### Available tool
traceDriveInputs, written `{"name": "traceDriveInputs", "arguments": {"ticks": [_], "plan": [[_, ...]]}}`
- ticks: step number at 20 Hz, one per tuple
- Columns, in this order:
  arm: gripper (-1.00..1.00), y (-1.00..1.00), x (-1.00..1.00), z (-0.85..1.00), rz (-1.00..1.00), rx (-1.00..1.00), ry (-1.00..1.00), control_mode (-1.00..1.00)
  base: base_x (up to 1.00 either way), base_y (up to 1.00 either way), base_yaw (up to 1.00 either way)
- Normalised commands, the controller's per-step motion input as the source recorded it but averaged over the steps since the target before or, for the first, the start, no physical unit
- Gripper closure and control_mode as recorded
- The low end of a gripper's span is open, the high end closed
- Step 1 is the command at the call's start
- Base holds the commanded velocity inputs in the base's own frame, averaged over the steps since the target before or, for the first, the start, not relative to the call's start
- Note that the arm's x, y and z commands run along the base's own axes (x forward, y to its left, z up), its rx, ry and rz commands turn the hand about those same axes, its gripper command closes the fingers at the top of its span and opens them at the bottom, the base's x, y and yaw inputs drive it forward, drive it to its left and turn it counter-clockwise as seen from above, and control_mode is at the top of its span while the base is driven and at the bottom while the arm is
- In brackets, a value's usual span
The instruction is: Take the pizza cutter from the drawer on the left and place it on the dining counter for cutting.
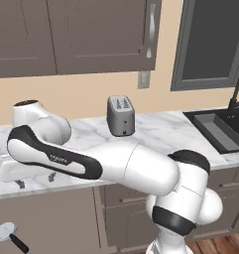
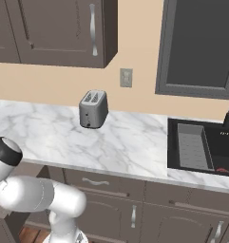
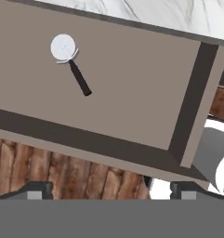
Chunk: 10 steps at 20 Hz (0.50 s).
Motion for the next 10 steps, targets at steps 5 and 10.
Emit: {"name": "traceDriveInputs", "arguments": {"ticks": [5,10], "plan": [[-1.0,0.0,-0.4,-0.48,0.0,-0.01,-0.1,-1.0,0.0,0.0,0.0],[-1.0,0.0,-0.15,-0.43,0.0,0.0,-0.12,-1.0,0.0,0.0,0.0]]}}
